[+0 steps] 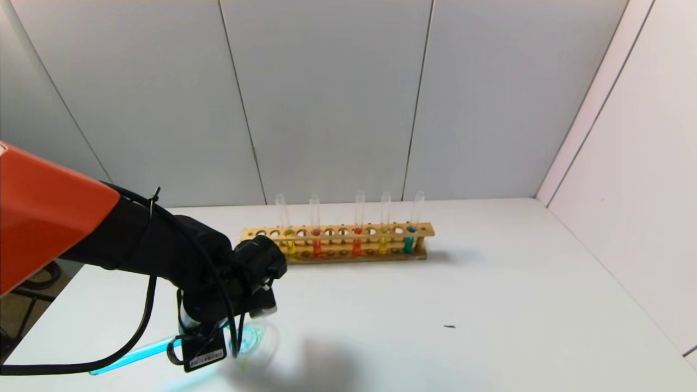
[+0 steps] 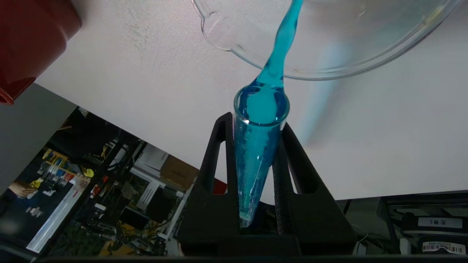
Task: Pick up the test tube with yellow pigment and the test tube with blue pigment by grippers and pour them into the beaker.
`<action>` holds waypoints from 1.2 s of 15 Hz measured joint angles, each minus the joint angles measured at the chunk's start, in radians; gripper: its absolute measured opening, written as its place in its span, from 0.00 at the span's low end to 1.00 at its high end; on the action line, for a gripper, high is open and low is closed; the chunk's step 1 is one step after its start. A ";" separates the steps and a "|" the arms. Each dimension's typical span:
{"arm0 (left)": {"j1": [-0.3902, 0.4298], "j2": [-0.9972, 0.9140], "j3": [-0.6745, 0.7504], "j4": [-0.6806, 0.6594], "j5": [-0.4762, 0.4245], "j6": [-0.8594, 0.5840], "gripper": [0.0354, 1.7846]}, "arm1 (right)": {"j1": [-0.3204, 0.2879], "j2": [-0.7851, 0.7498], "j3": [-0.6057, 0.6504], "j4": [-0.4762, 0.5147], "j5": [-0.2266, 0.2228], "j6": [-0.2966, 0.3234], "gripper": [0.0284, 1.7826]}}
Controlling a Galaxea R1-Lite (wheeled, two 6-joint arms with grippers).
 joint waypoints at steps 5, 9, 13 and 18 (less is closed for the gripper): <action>-0.003 0.021 -0.053 0.076 0.004 0.000 0.16 | 0.000 0.000 0.000 0.000 0.000 0.000 0.95; -0.015 0.042 -0.111 0.147 0.036 -0.002 0.16 | 0.000 0.000 0.000 0.000 0.000 0.000 0.95; -0.026 0.083 -0.168 0.194 0.037 -0.005 0.16 | 0.000 0.000 0.000 0.000 0.000 0.000 0.95; -0.044 0.129 -0.238 0.290 0.044 -0.005 0.16 | 0.000 0.000 0.000 0.000 0.000 0.000 0.95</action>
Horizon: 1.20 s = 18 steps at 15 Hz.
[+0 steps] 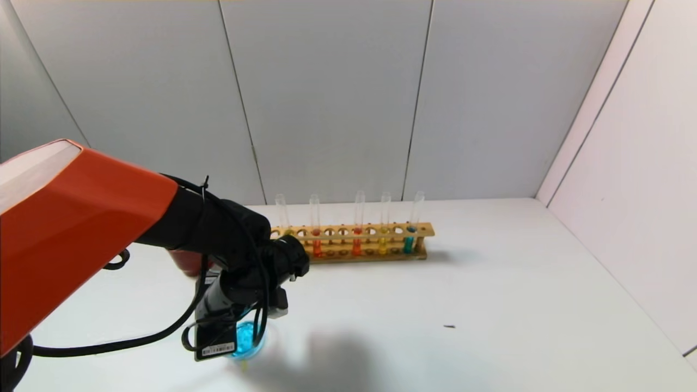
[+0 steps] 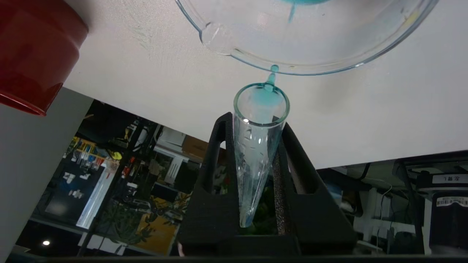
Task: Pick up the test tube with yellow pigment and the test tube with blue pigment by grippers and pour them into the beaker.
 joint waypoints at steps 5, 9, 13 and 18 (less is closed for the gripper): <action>-0.032 0.026 -0.040 0.072 0.008 -0.004 0.16 | 0.000 0.000 0.000 0.000 0.000 0.000 0.95; -0.059 0.041 -0.047 0.104 0.018 -0.006 0.16 | 0.000 0.000 0.000 0.000 0.000 0.000 0.95; -0.071 0.056 -0.050 0.110 0.030 -0.006 0.16 | 0.000 0.000 0.000 0.000 0.000 0.000 0.95; -0.079 0.074 -0.060 0.114 0.030 -0.008 0.16 | 0.000 0.000 0.000 0.000 0.000 0.000 0.95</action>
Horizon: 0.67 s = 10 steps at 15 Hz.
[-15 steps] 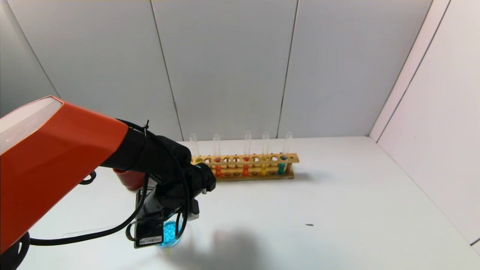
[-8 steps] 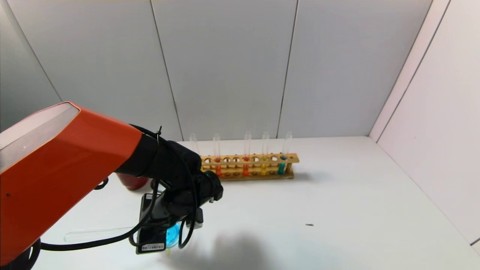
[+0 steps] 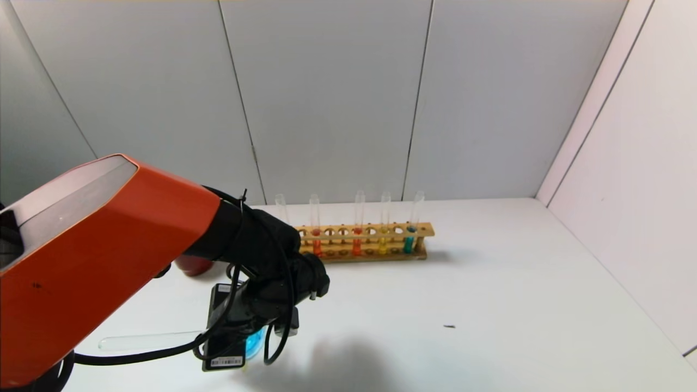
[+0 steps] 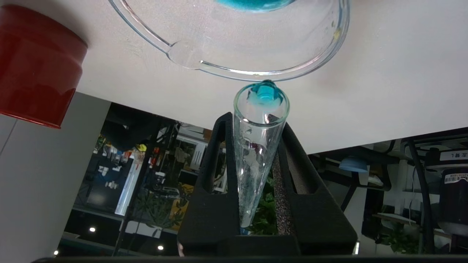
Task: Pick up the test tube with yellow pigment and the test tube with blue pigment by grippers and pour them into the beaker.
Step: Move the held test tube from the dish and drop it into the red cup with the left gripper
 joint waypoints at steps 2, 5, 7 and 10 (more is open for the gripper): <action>-0.001 0.007 -0.004 0.004 0.000 0.000 0.16 | 0.000 0.000 0.000 0.000 0.000 0.000 0.95; -0.007 0.011 -0.008 0.014 0.000 0.000 0.16 | 0.000 0.000 0.000 0.000 0.000 0.000 0.95; -0.007 0.012 -0.008 0.016 0.005 0.000 0.16 | 0.000 0.000 0.000 0.000 0.000 0.000 0.95; -0.008 0.012 -0.009 0.021 0.006 0.000 0.16 | 0.000 0.000 0.000 0.000 0.000 0.000 0.95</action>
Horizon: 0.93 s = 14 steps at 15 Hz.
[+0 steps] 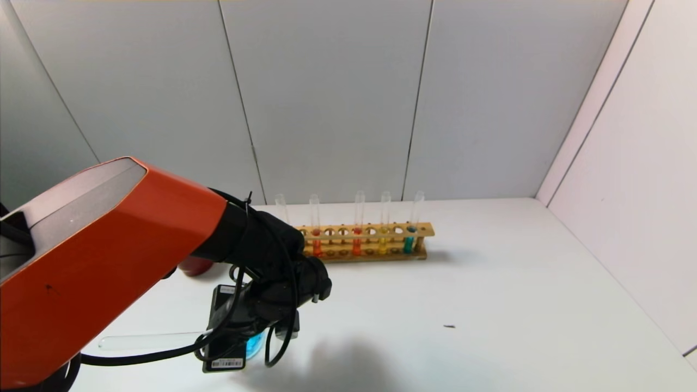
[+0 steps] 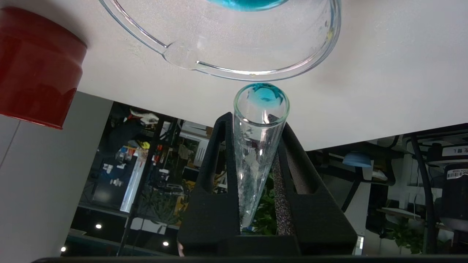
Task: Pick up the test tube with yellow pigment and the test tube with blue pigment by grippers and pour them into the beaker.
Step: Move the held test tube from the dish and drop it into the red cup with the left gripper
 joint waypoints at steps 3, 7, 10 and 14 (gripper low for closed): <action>0.000 -0.004 0.000 0.004 0.000 0.000 0.16 | 0.000 0.000 0.000 0.000 0.000 0.000 0.95; 0.001 -0.006 -0.001 0.011 0.000 -0.001 0.16 | 0.000 0.000 0.000 0.000 0.000 0.000 0.95; 0.000 -0.008 -0.002 0.010 0.000 -0.003 0.16 | 0.000 0.000 0.000 0.000 0.000 0.000 0.95; 0.000 -0.019 -0.023 0.003 -0.076 -0.041 0.16 | 0.000 0.000 0.000 0.000 0.000 0.000 0.95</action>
